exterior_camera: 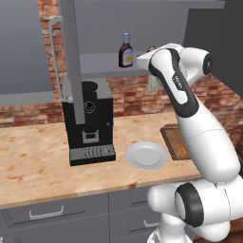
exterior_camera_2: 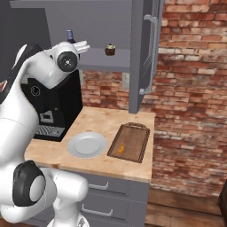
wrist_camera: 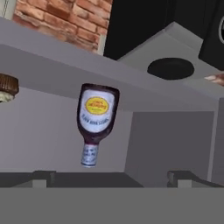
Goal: Pick the shrimp from the plate and place it on the cutting board. Then pick the condiment bottle from the cabinet and place it next to the cutting board.
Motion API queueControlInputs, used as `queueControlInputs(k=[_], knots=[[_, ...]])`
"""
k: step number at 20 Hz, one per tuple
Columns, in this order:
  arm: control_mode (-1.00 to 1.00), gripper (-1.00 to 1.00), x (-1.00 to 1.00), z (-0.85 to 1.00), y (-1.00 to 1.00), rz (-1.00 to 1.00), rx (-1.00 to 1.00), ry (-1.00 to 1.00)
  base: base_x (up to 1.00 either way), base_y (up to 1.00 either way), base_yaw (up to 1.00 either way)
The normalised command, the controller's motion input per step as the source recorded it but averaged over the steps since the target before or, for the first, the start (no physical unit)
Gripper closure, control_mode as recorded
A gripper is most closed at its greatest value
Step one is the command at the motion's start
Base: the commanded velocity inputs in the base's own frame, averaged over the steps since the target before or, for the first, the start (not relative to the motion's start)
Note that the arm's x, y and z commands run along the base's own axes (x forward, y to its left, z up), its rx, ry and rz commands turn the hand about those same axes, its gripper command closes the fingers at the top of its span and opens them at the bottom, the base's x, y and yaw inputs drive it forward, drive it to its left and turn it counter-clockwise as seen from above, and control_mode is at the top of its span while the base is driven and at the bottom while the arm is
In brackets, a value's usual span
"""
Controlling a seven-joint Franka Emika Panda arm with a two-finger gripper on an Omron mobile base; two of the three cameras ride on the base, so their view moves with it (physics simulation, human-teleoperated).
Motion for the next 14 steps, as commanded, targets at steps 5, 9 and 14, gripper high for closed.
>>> queueControlInputs(k=[5, 9, 14], knots=[[-1.00, -1.00, 0.00, 0.25, 0.16, 0.00, 0.06, 0.07, 0.00, 0.00, 0.00], [-1.00, -1.00, 0.00, 0.28, 0.15, 0.00, 0.08, 0.07, 0.00, 0.00, 0.00], [-1.00, -1.00, 0.00, 0.31, 0.16, 0.00, 0.09, 0.08, 0.00, 0.00, 0.00]])
